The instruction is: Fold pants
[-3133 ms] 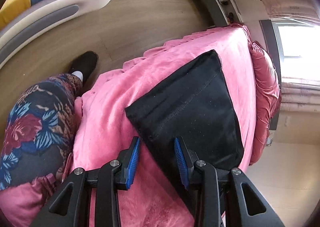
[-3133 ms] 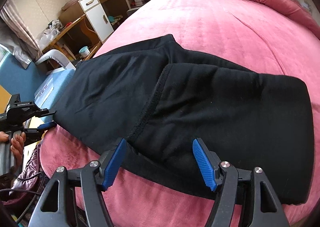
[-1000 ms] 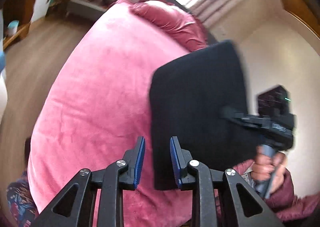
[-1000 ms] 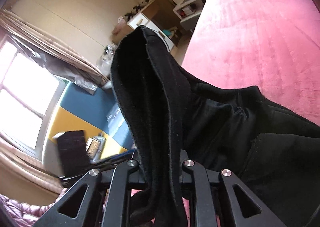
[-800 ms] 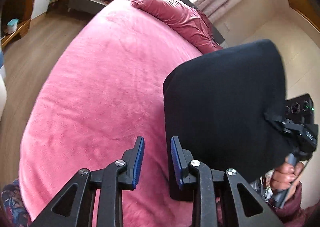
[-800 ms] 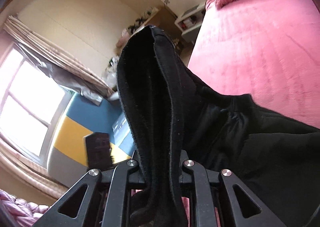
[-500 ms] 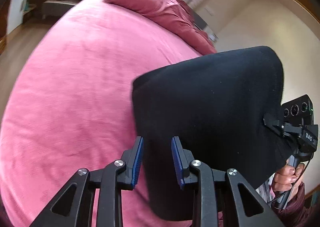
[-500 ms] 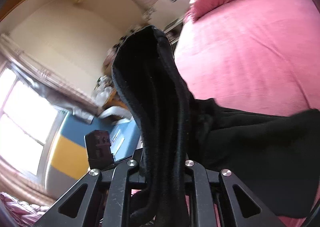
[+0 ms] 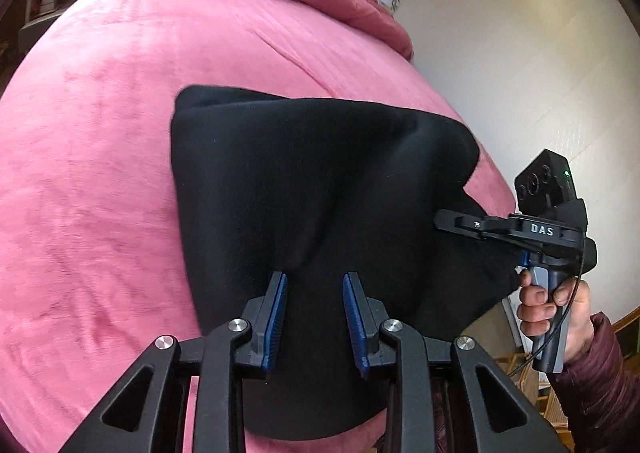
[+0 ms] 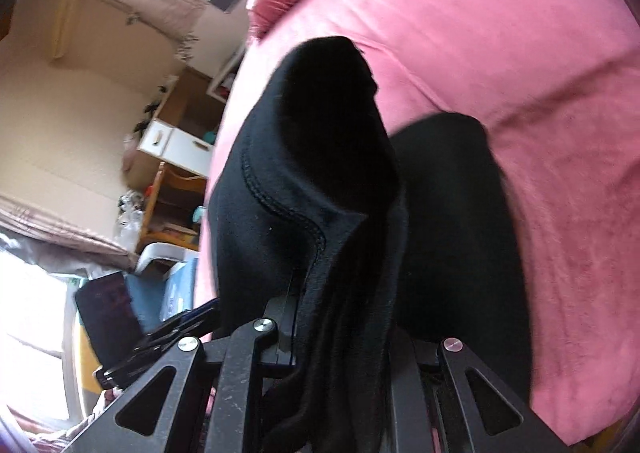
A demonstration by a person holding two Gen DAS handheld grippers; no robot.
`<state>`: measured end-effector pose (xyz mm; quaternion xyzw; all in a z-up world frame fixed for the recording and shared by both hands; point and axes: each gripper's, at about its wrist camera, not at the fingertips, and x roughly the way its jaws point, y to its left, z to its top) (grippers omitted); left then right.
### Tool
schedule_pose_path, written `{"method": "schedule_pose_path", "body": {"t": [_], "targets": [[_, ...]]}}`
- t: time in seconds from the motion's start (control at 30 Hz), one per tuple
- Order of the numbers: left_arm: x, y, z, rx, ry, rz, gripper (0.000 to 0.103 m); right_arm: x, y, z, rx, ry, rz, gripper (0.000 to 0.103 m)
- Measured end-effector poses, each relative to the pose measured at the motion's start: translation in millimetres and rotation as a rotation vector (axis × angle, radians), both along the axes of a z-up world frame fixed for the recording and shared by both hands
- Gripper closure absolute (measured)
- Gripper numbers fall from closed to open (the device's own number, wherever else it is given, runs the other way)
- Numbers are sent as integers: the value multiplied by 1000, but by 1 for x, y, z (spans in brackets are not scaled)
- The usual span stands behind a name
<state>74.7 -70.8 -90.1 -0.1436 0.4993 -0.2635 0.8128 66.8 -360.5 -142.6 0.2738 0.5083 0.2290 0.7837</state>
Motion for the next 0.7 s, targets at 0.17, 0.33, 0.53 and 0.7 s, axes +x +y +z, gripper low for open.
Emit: {"method": "schedule_pose_path", "body": {"t": [0.17,0.33,0.53,0.7], "targets": [[2,-13,-11,36,19,-28,74,9,-5,-19,-15,26,-25,87],[4,-12,-12,34,18,-40,74,5,-14,-18,-11,23,-53,76],[-4,12,-6,-38,3,-11,73,-26,-48,22,-42,-41,-137,52],[-13,34,-3,-50,-15,40,73,-67,-52,50,-34,-63,-116,53]]}}
